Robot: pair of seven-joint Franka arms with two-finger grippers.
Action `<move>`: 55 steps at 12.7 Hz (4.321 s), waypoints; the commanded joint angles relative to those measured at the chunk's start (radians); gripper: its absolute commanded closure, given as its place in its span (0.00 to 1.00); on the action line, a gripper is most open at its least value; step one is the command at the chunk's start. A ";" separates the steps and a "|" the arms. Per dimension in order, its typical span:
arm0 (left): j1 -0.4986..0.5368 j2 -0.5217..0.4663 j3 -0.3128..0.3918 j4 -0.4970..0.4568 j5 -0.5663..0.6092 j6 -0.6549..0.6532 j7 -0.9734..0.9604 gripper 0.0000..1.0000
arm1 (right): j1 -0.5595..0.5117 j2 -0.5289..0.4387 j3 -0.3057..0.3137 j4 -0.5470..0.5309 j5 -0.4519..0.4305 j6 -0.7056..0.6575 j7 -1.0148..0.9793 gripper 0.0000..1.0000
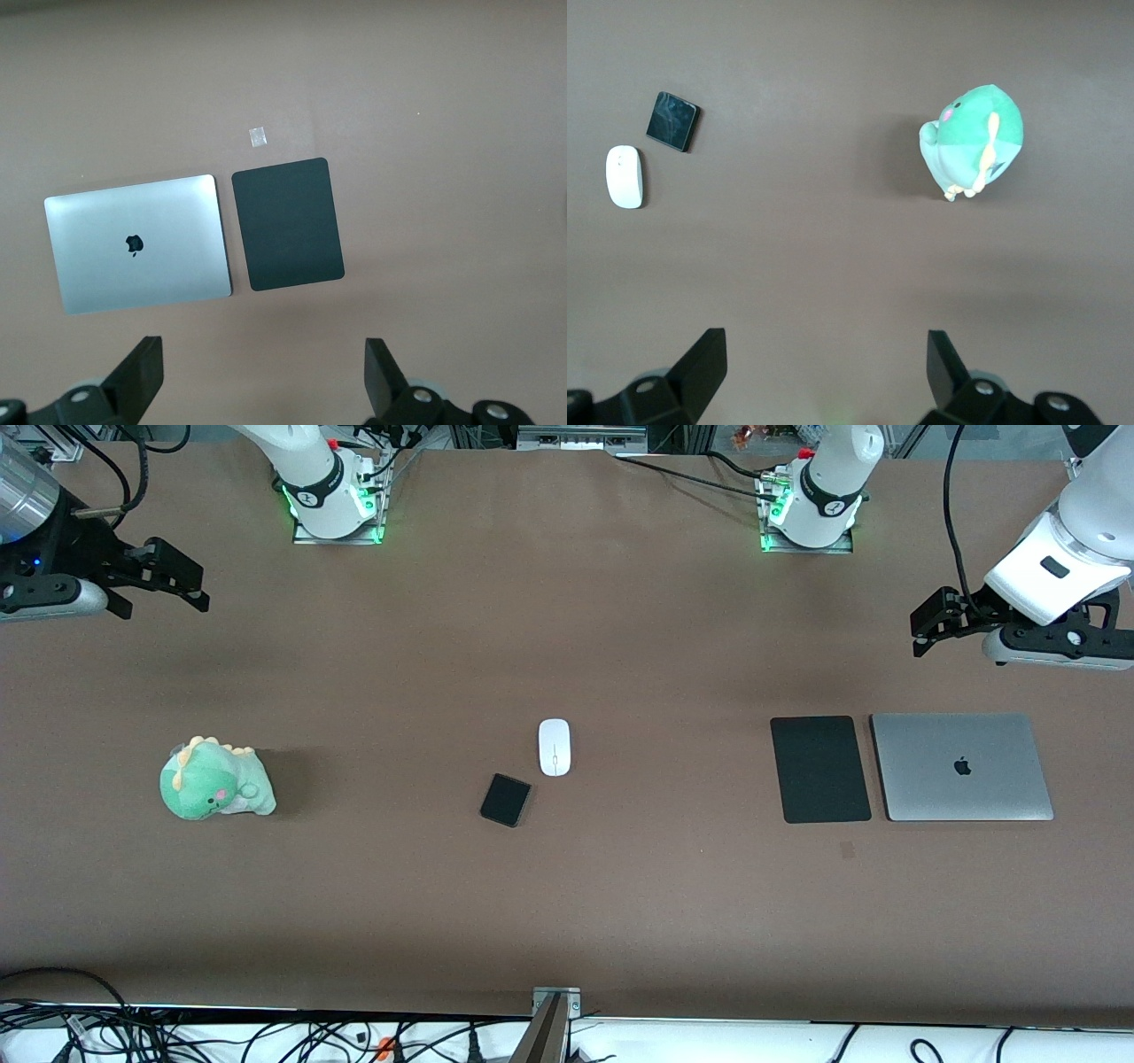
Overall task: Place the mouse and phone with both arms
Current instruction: 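Move the left gripper toward the white mouse, then lower the left gripper onto the white mouse and grasp it, then carry the mouse to the mousepad while the right gripper reaches the phone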
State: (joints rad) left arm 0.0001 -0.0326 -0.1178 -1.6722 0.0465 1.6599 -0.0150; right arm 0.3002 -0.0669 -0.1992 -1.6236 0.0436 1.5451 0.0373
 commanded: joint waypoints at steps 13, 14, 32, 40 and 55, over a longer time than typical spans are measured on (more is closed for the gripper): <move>0.001 0.007 -0.005 0.002 -0.011 -0.028 0.009 0.00 | -0.007 0.016 -0.003 0.134 -0.093 -0.006 -0.002 0.00; 0.000 0.007 -0.003 0.000 -0.017 -0.028 0.010 0.00 | -0.007 0.015 -0.003 0.134 -0.093 -0.011 -0.003 0.00; -0.656 0.744 0.016 0.120 0.004 0.788 -0.801 0.00 | -0.006 0.016 -0.003 0.134 -0.094 -0.005 -0.007 0.00; -0.742 0.945 0.059 0.298 0.151 0.821 -0.896 0.00 | -0.006 0.016 -0.003 0.134 -0.094 -0.008 -0.010 0.00; -0.665 0.783 0.122 0.318 0.142 0.533 -0.797 0.55 | -0.007 0.007 -0.025 0.134 -0.087 -0.042 -0.042 0.00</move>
State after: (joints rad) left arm -0.7172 0.8428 0.0204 -1.3322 0.1729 2.3069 -0.8705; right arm 0.2986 -0.0586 -0.2168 -1.5116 -0.0376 1.5406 0.0233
